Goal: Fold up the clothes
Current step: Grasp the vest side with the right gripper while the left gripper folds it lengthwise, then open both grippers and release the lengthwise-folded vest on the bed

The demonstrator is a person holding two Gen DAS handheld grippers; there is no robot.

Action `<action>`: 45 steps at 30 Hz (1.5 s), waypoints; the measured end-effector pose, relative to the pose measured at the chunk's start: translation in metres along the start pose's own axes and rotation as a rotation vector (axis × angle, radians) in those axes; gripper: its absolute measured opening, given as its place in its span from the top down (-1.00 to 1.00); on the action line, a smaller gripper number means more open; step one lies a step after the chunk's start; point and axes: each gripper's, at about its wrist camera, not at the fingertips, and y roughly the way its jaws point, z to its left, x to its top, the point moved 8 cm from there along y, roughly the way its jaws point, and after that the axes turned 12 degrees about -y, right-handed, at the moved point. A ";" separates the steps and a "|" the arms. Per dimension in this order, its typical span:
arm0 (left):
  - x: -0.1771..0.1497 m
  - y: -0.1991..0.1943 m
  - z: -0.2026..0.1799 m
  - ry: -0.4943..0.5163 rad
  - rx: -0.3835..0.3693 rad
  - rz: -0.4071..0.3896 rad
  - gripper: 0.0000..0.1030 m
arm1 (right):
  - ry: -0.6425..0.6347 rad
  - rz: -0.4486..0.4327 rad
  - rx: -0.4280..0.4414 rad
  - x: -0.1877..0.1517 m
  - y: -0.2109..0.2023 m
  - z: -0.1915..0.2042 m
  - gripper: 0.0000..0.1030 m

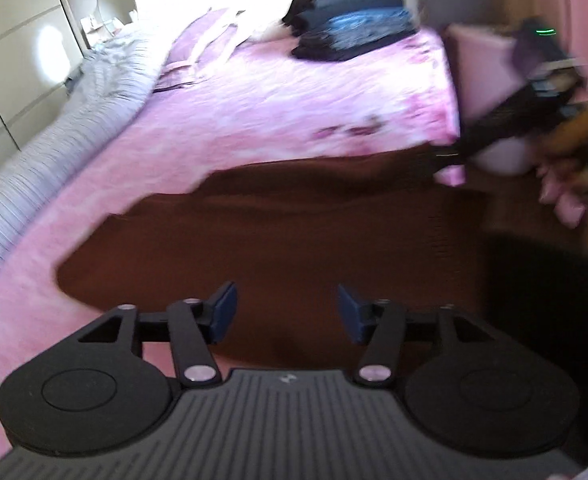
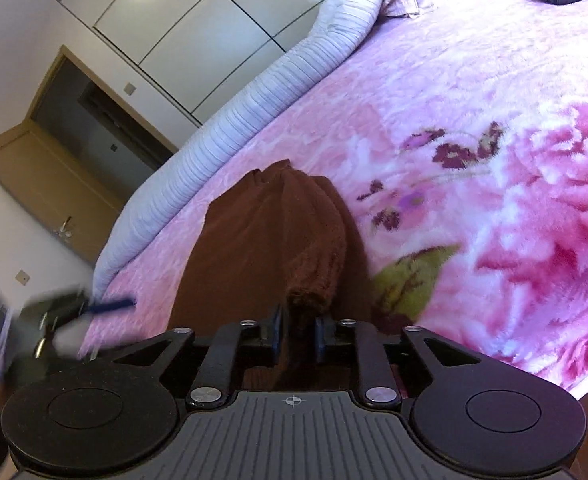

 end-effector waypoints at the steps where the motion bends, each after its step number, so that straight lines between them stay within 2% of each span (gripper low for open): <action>1: -0.003 -0.002 -0.013 -0.009 -0.013 -0.007 -0.13 | -0.010 0.002 -0.003 0.002 0.001 0.001 0.51; 3: -0.010 -0.003 -0.037 -0.026 -0.031 -0.018 -0.14 | -0.029 0.008 -0.012 0.005 0.002 0.002 0.51; 5: -0.015 0.008 -0.055 0.006 -0.014 -0.013 -0.14 | -0.028 0.026 -0.017 0.005 0.007 -0.001 0.54; 7: -0.020 0.019 -0.071 0.054 0.013 -0.003 -0.14 | -0.014 0.041 -0.043 0.006 0.011 -0.007 0.90; 9: -0.025 0.030 -0.084 0.136 0.062 0.010 -0.13 | 0.028 0.016 -0.021 0.010 0.005 -0.006 0.91; 10: -0.028 0.036 -0.088 0.184 0.097 0.014 -0.06 | 0.050 0.002 -0.011 0.012 0.001 -0.004 0.92; 11: -0.032 0.040 -0.090 0.243 0.155 0.022 0.20 | 0.057 -0.011 0.000 0.014 -0.005 -0.001 0.92; 12: -0.035 0.043 -0.090 0.295 0.203 0.028 0.37 | 0.067 -0.022 0.006 0.015 -0.011 0.002 0.93; 14: -0.041 0.038 -0.087 0.347 0.254 0.031 0.73 | 0.087 -0.034 0.022 0.013 -0.024 0.009 0.93; 17: -0.048 0.026 -0.080 0.343 0.290 0.021 0.83 | 0.083 -0.011 0.015 -0.004 -0.037 0.019 0.93; 21: -0.063 0.020 -0.079 0.325 0.274 0.052 0.85 | 0.158 0.048 0.002 -0.042 -0.033 0.007 0.93; 24: -0.069 0.028 -0.082 0.309 0.257 0.069 0.84 | 0.154 0.065 0.006 -0.051 -0.028 0.003 0.93; 28: -0.070 0.025 -0.088 0.314 0.223 0.069 0.77 | 0.099 0.065 -0.019 -0.045 -0.033 0.000 0.92; 30: -0.072 0.020 -0.089 0.286 0.168 0.073 0.69 | 0.061 0.085 -0.019 -0.041 -0.036 0.002 0.91; 31: -0.072 0.015 -0.089 0.265 0.129 0.075 0.60 | 0.035 0.097 -0.021 -0.040 -0.040 0.004 0.85; 32: -0.072 0.012 -0.086 0.248 0.096 0.079 0.51 | 0.006 0.093 -0.028 -0.036 -0.044 0.007 0.70; 35: -0.072 -0.010 -0.079 0.166 -0.005 0.065 0.46 | -0.096 0.047 -0.065 -0.020 -0.060 0.014 0.32; 37: -0.067 -0.023 -0.068 0.096 -0.044 0.042 0.44 | -0.147 -0.005 -0.086 -0.004 -0.068 0.017 0.23; 40: -0.057 -0.029 -0.041 0.015 -0.008 0.015 0.44 | -0.179 -0.047 -0.090 0.023 -0.058 0.016 0.16; 45: -0.035 -0.007 0.019 -0.094 0.128 0.001 0.36 | -0.298 0.016 -0.047 0.066 0.014 0.020 0.15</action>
